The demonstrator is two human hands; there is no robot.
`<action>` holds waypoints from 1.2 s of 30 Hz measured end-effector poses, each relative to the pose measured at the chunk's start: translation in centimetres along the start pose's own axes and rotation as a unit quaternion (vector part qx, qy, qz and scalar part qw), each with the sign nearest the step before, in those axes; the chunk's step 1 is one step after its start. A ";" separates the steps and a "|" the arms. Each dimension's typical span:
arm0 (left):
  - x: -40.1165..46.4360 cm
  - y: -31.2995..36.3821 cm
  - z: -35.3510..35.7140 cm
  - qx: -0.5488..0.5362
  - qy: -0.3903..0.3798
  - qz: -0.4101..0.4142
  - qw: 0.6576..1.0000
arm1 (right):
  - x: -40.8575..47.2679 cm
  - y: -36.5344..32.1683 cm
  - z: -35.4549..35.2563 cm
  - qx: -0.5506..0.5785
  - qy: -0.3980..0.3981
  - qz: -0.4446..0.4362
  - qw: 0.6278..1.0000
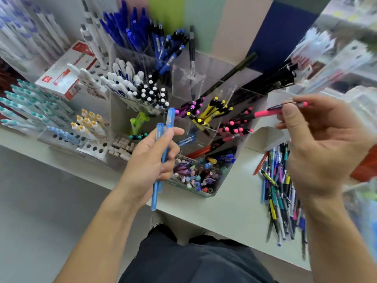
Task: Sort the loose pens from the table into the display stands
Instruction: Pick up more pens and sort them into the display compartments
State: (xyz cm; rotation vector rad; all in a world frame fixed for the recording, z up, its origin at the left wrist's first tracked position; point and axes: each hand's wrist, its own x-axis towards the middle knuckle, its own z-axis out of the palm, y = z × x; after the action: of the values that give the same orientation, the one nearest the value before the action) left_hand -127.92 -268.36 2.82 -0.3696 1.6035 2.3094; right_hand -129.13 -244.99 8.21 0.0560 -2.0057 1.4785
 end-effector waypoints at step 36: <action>0.3 0.7 3.5 0.089 -0.085 0.030 0.992 | 1.2 -0.2 2.2 0.003 -0.311 0.221 0.924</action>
State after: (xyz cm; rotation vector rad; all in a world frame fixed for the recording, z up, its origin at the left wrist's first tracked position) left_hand -128.64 -265.25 4.54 -0.0821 1.7374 2.1530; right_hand -130.99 -246.57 8.68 0.0881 -2.6483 1.9238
